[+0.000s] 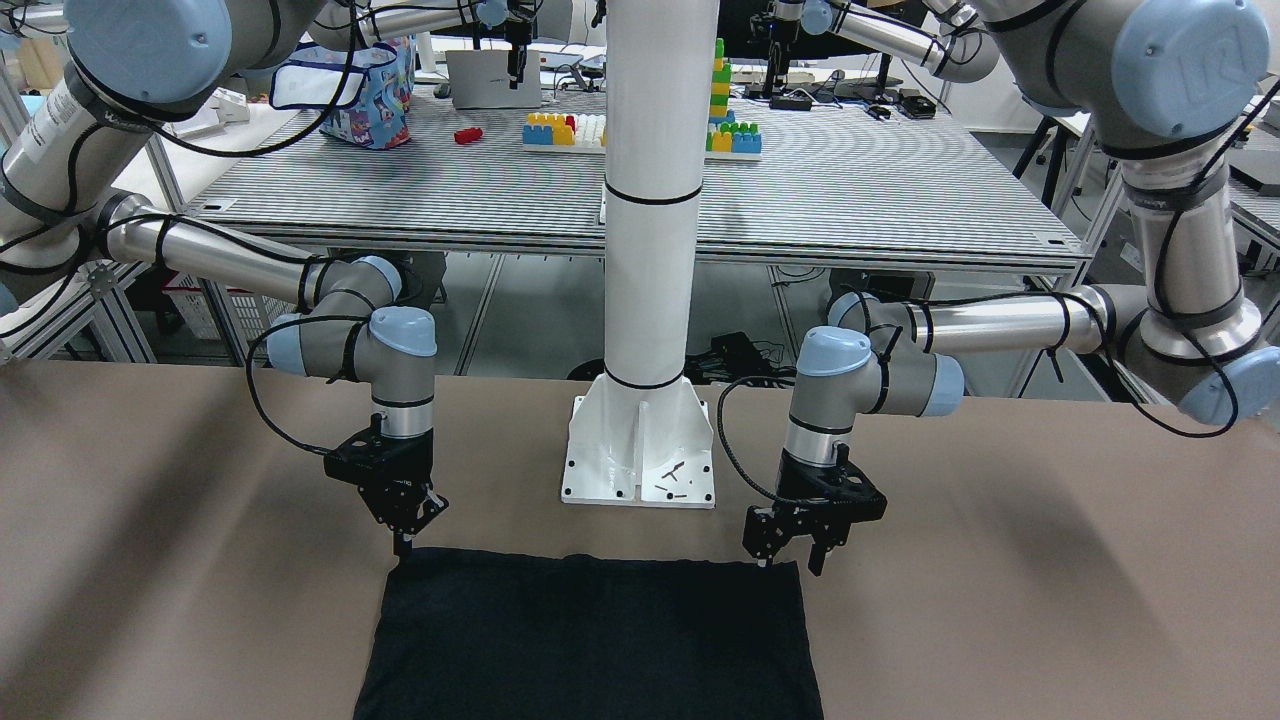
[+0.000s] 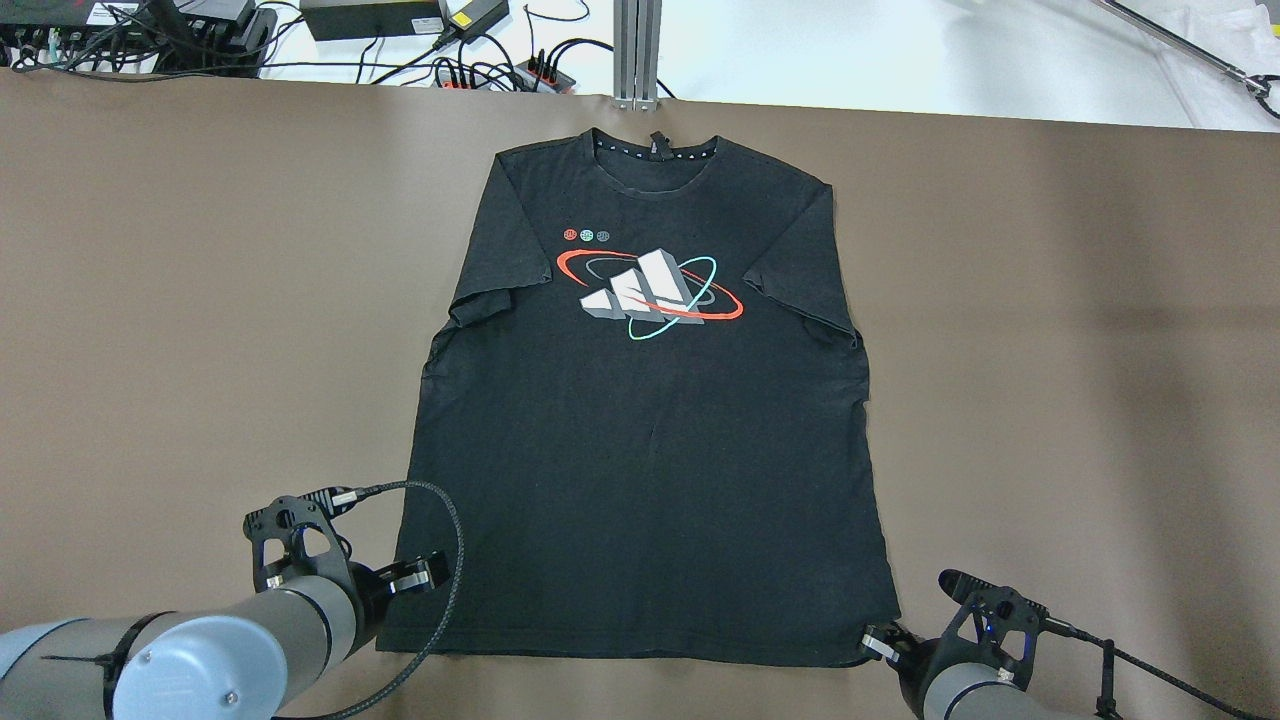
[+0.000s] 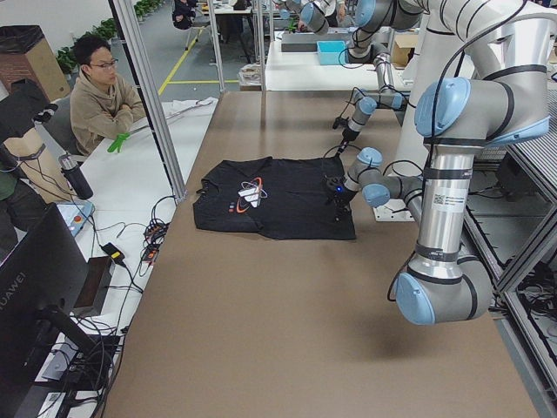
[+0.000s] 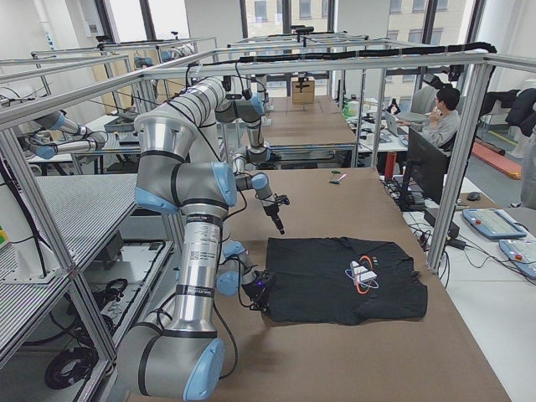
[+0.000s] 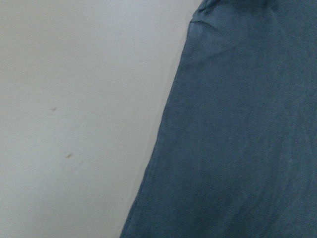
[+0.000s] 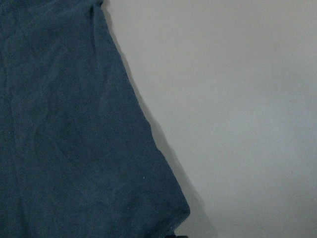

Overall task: Fold clothes
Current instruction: 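Grasp the hem corners nearest the robot with both grippers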

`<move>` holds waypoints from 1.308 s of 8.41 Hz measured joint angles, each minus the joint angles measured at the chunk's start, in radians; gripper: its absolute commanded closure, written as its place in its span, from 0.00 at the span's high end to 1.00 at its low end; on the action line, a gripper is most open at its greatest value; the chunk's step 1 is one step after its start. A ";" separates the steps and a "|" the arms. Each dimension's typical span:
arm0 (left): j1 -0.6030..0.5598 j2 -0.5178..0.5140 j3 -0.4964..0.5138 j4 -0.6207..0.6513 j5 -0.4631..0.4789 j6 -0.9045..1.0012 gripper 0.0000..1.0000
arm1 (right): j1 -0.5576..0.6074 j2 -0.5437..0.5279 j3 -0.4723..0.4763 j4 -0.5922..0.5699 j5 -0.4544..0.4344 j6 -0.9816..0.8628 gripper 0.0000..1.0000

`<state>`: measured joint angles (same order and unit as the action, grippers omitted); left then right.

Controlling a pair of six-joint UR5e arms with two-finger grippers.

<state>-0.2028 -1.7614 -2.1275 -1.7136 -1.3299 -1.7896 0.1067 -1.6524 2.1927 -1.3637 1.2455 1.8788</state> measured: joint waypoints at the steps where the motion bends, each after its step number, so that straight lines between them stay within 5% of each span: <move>1: 0.025 0.029 0.001 -0.012 0.011 -0.034 0.66 | 0.004 0.001 0.003 0.000 0.005 -0.003 0.00; 7: 0.086 0.078 0.071 -0.119 0.020 -0.109 0.53 | 0.007 0.000 0.017 0.000 0.004 -0.004 0.00; 8: 0.089 0.078 0.075 -0.129 0.020 -0.112 0.44 | 0.007 0.000 0.018 0.000 0.002 -0.004 0.00; 10: 0.099 0.078 0.072 -0.136 0.021 -0.118 0.07 | 0.007 0.000 0.019 0.000 0.001 -0.003 0.00; 11: 0.101 0.079 0.070 -0.137 0.021 -0.119 0.00 | 0.007 0.000 0.018 0.000 0.001 -0.003 0.00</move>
<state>-0.1013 -1.6827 -2.0572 -1.8509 -1.3086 -1.9089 0.1135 -1.6522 2.2110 -1.3637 1.2464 1.8759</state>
